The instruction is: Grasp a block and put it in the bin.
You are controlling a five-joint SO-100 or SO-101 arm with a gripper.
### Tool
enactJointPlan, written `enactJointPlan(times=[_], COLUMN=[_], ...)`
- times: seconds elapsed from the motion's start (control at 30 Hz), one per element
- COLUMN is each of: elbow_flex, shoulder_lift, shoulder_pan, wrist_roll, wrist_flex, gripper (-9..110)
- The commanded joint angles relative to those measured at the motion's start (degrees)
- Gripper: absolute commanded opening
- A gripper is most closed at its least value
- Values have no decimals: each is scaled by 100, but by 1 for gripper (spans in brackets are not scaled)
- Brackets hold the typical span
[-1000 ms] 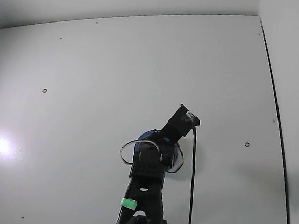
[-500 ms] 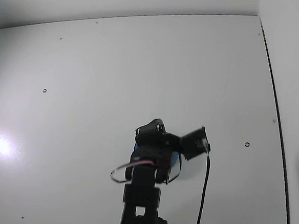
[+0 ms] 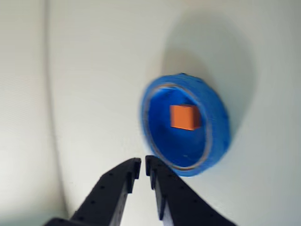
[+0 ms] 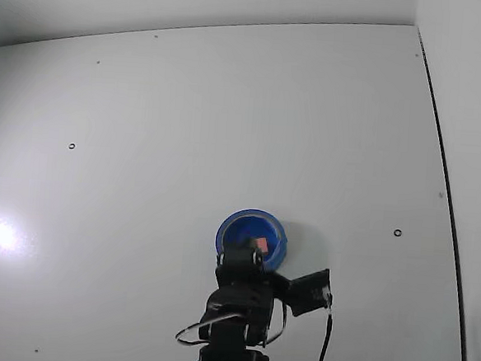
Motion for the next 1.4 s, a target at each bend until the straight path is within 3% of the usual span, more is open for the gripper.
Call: enactJointPlan(times=[0.0,0.57,0.83,1.37], elbow_flex=[404,940,940,949], shoulder_lift=[167,167,167,167], shoulder_pan=[-26,-44,-396,-448], wrist_roll=[18,-88,-729,-642], wrist_flex=[70,79,79,35], gripper=[0,0,0,0])
